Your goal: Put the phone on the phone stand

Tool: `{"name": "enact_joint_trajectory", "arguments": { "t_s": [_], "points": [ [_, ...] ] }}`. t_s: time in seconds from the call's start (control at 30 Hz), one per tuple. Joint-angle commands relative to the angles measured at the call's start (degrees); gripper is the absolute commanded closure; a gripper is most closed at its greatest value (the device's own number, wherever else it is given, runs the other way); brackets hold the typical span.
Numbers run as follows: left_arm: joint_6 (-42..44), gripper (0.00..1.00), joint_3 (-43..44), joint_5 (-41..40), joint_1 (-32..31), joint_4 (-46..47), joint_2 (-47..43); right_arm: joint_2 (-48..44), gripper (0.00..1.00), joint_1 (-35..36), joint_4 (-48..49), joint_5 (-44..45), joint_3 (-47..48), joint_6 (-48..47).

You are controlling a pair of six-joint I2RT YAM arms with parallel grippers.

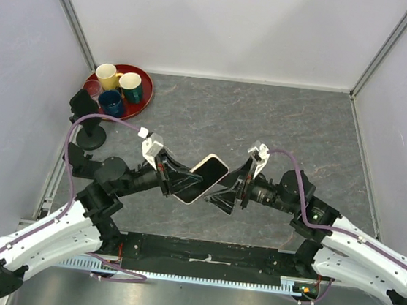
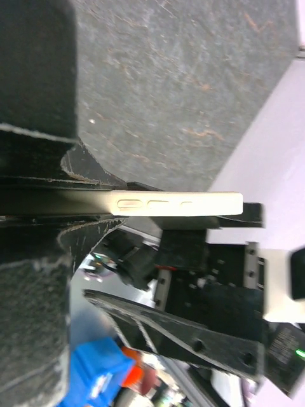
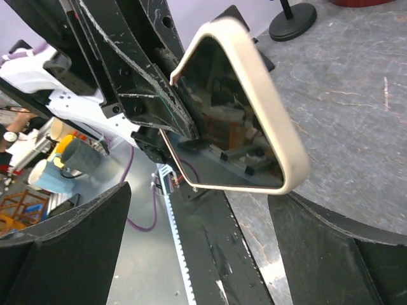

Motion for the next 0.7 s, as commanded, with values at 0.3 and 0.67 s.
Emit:
{"name": "enact_joint_trajectory", "arguments": {
  "t_s": [0.3, 0.67],
  "points": [
    [-25.7, 0.98, -7.0, -7.1, 0.1, 50.6, 8.0, 10.0, 0.32, 0.0, 25.8, -6.7, -3.0, 11.8],
    [-26.0, 0.98, -9.6, -9.2, 0.1, 55.0, 7.6, 12.3, 0.57, 0.0, 39.2, -6.5, -5.9, 18.4]
  ]
}}
